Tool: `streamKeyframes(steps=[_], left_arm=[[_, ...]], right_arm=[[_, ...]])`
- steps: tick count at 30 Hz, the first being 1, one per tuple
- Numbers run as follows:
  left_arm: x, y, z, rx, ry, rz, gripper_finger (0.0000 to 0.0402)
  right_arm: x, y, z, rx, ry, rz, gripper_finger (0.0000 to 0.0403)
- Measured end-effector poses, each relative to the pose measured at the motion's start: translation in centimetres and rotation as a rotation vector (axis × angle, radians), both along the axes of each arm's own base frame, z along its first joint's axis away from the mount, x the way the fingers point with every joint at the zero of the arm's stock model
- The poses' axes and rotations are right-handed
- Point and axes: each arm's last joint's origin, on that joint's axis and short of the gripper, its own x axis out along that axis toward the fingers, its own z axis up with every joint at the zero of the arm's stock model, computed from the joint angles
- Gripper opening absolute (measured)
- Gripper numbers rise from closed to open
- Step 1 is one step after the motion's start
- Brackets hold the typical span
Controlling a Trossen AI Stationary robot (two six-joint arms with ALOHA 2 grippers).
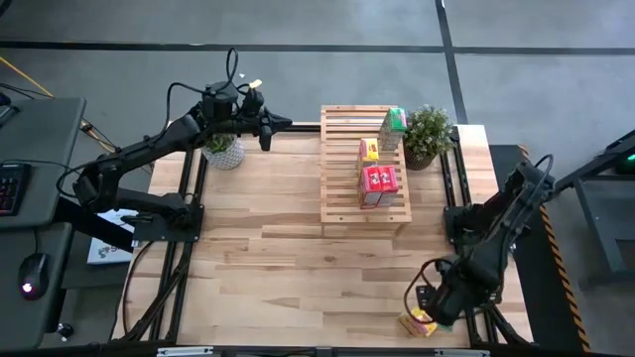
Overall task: Stack cereal on shelf
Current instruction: Put the green cereal on the shelf
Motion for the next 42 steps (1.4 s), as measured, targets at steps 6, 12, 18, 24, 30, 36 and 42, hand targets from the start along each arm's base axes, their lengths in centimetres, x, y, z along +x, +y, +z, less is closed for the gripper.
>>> streamKeyframes(steps=[6, 12, 18, 24, 30, 36, 42], left_arm=[[-0.1, 0.1, 0.0, 0.001, -0.001, 0.004, 0.0], [0.0, 0.1, 0.0, 0.0, -0.001, 0.003, 0.0], [0.0, 0.1, 0.0, -0.026, -0.008, 0.011, 0.0], [0.0, 0.1, 0.0, -0.04, -0.012, 0.015, 0.0], [0.0, 0.1, 0.0, -0.041, -0.012, 0.015, 0.0], [0.0, 0.1, 0.0, -0.05, -0.014, 0.018, 0.0], [-0.1, 0.1, 0.0, -0.048, -0.013, 0.024, 0.0]], right_arm=[[0.8, 1.1, -2.1, -0.081, 0.07, -0.008, 0.0339], [0.7, 1.4, -2.8, -0.126, 0.107, -0.001, 0.0339], [0.5, 1.5, -4.5, -0.143, 0.111, 0.002, 0.0338], [0.4, 1.5, -5.2, -0.142, 0.089, 0.006, 0.0338], [0.4, 1.8, -6.8, -0.107, 0.068, 0.017, 0.0338], [0.3, 1.7, -7.6, -0.106, 0.064, 0.022, 0.0337], [0.2, 1.6, -7.6, -0.121, 0.068, 0.028, 0.0311]])
